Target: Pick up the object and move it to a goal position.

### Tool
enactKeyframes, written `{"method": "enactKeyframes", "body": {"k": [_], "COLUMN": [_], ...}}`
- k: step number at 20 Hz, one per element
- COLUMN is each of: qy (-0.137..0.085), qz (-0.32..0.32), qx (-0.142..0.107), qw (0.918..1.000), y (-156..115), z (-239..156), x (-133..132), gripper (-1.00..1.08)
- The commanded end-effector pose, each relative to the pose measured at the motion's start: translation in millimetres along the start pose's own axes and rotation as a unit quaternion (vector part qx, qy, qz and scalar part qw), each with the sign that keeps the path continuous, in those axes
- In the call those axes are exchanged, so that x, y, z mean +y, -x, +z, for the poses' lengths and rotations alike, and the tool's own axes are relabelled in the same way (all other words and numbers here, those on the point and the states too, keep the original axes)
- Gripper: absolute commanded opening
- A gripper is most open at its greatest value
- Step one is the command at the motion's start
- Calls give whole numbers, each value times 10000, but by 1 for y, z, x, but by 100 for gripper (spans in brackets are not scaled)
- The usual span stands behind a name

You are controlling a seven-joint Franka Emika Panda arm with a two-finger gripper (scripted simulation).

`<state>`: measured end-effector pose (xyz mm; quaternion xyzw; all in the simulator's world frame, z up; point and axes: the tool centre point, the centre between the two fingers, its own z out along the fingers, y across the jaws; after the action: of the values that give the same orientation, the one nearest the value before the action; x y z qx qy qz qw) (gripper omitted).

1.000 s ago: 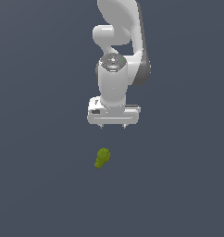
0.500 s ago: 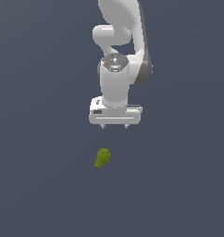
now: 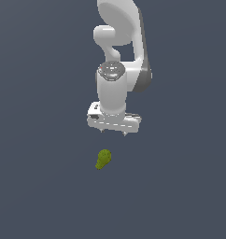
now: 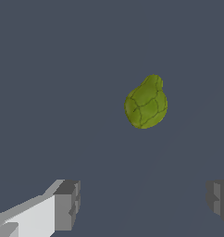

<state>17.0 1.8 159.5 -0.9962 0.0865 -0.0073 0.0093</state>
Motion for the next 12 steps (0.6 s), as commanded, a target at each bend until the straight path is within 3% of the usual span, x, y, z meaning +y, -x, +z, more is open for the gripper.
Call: {"method": "enactKeyframes", "body": {"k": [1, 6, 12], "qy": [-1, 5, 27], "qz": [319, 1084, 2002], "qx": [-10, -28, -41], "qw": [9995, 9941, 9797], "y": [-7, -22, -40], "z": [5, 17, 32], "x": [3, 11, 20], "gripper": [100, 100, 100]}}
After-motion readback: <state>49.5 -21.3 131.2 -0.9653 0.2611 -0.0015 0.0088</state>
